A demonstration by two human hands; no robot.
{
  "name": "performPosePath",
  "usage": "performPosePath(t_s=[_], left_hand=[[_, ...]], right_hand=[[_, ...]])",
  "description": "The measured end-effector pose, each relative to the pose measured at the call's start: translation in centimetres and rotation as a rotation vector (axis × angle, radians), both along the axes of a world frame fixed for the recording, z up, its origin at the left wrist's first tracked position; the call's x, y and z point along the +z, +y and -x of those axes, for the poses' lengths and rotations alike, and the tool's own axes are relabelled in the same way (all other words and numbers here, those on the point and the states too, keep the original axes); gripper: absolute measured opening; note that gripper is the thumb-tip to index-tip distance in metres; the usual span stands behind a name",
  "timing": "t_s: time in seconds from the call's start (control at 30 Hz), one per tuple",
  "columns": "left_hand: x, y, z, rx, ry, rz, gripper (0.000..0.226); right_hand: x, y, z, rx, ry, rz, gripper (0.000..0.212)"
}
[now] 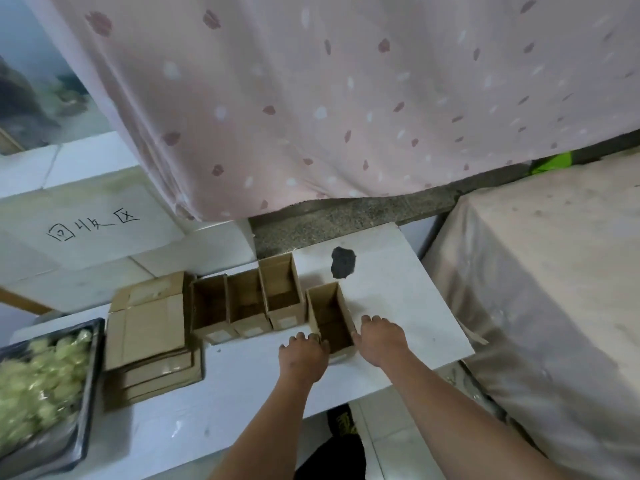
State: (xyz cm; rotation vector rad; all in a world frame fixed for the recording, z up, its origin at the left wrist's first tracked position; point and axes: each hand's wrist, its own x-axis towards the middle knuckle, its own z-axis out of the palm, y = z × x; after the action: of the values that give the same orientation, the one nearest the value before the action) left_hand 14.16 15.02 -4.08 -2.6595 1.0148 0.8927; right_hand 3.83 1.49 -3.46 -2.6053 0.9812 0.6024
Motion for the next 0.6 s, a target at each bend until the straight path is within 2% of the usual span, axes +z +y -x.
performPosePath(t_s=[0.1,0.2,0.27,0.37,0.5,0.6], left_hand=[[-1.0,-1.8,-1.0,0.088,0.075,0.021,0.052],[-1.9,-3.7,-1.6,0.111,0.18,0.019,0.034],[-2.3,-5.0,-1.7,0.084,0.204,0.008,0.025],[-1.8,-7.0,-1.2,0.127,0.288,0.046,0.026],[0.3,-9.9,-0.2,0.499,0.62,0.305,0.038],[1.9,-12.6,-0.3,0.871,0.876,0.51,0.055]], right_hand=[[-0.5,-1.1,-1.6,-0.004,0.003,-0.058,0.042],[-1.3,-1.8,-2.6,-0.056,0.002,-0.14,0.035],[-1.7,-2.6,-2.7,-0.121,-0.019,-0.182,0.026],[-1.7,-4.5,-1.9,-0.194,-0.047,-0.186,0.012],[-0.4,-7.9,-0.3,-0.198,-0.122,-0.092,0.014],[0.8,-11.3,0.4,-0.128,-0.203,0.0,0.035]])
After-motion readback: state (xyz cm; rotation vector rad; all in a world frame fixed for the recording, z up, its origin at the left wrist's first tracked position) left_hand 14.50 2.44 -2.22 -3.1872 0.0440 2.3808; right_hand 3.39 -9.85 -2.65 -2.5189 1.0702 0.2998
